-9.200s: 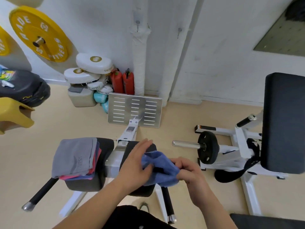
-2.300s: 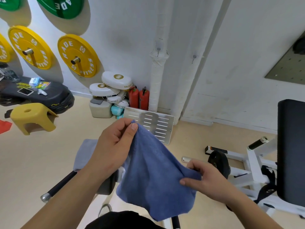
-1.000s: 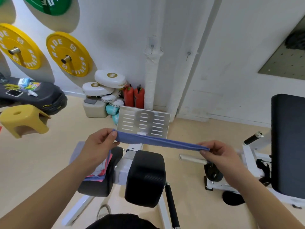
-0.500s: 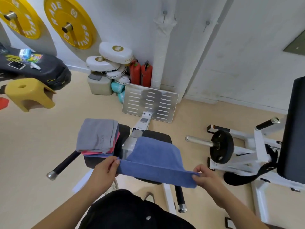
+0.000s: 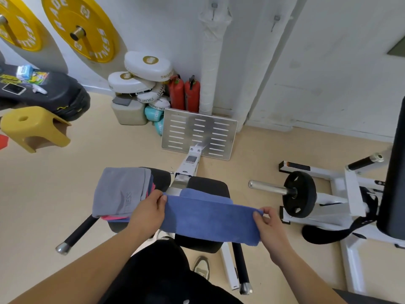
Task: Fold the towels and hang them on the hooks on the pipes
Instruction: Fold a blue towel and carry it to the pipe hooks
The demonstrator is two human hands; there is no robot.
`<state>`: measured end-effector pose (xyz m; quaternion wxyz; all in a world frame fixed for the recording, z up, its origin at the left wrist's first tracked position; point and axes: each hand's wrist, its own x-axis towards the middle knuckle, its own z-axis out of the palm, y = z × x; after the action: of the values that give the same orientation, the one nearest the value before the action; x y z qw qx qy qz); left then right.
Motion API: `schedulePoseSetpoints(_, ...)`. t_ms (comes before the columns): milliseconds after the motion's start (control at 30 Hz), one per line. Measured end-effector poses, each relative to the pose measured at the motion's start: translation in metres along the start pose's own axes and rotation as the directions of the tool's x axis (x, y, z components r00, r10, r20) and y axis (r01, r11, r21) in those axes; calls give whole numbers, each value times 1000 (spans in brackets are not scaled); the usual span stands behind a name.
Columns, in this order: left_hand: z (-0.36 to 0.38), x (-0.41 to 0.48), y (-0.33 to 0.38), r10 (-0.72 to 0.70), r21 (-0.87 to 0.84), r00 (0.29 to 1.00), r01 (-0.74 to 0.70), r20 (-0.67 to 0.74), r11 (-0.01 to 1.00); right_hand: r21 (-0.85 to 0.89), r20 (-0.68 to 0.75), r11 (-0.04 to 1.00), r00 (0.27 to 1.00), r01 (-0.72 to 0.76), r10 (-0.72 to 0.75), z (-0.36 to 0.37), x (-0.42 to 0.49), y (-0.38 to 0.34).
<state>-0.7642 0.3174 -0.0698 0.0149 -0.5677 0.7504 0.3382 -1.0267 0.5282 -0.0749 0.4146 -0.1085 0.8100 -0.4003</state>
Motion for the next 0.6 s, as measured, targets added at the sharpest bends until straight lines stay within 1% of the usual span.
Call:
schedulePoseSetpoints(133, 9, 41, 17, -28, 121, 998, 22, 51, 992, 46, -47, 996, 996, -71, 73, 8, 37, -4)
schedulePoseSetpoints(233, 14, 70, 27, -57, 90, 996, 51, 74, 995, 61, -87, 989, 987, -132, 137, 15, 61, -2)
schedulePoseSetpoints(333, 15, 88, 34, -133, 73, 983, 124, 129, 990, 25, -98, 979, 974, -204, 206, 25, 74, -2)
schedulePoseSetpoints(400, 19, 91, 37, -168, 154, 955, 132, 246, 979, -45, -63, 952, 952, -303, 300, 33, 79, 4)
schedulePoseSetpoints(467, 29, 91, 34, -185, 220, 907, 106, 379, 970, -140, -9, 902, 912, -408, 410, 41, 84, 17)
schedulePoseSetpoints(533, 39, 86, 29, -216, 211, 862, 131, 459, 969, -159, 55, 865, 871, -475, 488, 49, 84, 33)
schedulePoseSetpoints(600, 46, 81, 27, -246, 122, 843, 213, 478, 969, -94, 114, 840, 833, -534, 542, 52, 81, 41)
